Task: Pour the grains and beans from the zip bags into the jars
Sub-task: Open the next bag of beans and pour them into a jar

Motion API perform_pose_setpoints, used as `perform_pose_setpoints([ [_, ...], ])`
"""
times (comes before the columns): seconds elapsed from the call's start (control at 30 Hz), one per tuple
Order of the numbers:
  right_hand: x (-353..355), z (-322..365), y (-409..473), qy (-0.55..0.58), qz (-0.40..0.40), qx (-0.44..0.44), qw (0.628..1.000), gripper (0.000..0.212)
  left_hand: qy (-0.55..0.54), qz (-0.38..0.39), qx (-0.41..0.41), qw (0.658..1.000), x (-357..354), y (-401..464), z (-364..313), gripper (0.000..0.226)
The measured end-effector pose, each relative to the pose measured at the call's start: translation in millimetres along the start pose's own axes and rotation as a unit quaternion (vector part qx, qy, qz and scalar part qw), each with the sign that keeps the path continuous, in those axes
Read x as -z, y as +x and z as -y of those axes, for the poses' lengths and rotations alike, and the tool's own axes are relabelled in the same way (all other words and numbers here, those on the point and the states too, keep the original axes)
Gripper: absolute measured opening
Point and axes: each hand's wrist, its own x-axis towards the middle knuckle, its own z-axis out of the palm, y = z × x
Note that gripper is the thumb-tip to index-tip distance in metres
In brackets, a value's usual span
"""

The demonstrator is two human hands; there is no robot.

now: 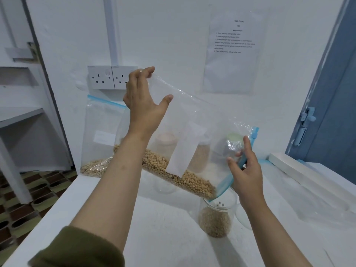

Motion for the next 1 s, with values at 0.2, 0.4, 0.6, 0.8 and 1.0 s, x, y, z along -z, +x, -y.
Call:
perform_pose_setpoints([
  [0.2,0.0,0.0,0.4,0.005,0.002,-0.006,1.000,0.069,0.002,0.005,0.000,1.000,-0.1,-0.8,1.0,0.069],
  [0.4,0.5,-1.6,0.7,0.006,0.001,0.001,1.000,0.069,0.000,-0.001,0.002,1.000,-0.7,-0.6,-1.7,0.069],
  [0.6,3.0,-1.8,-0.3,0.006,0.004,0.006,1.000,0.069,-0.003,-0.005,0.002,1.000,-2.4,0.3,-4.3,0.068],
  [0.8,3.7,3.2,-1.2,-0.011,0.002,0.007,1.000,0.068,-0.007,-0.007,-0.004,1.000,-3.7,2.4,-6.9,0.068],
  [1.0,3.3,4.9,-1.4,-0.010,0.001,-0.001,1.000,0.068,-0.006,-0.006,-0.007,1.000,-4.4,2.2,-5.0,0.067],
])
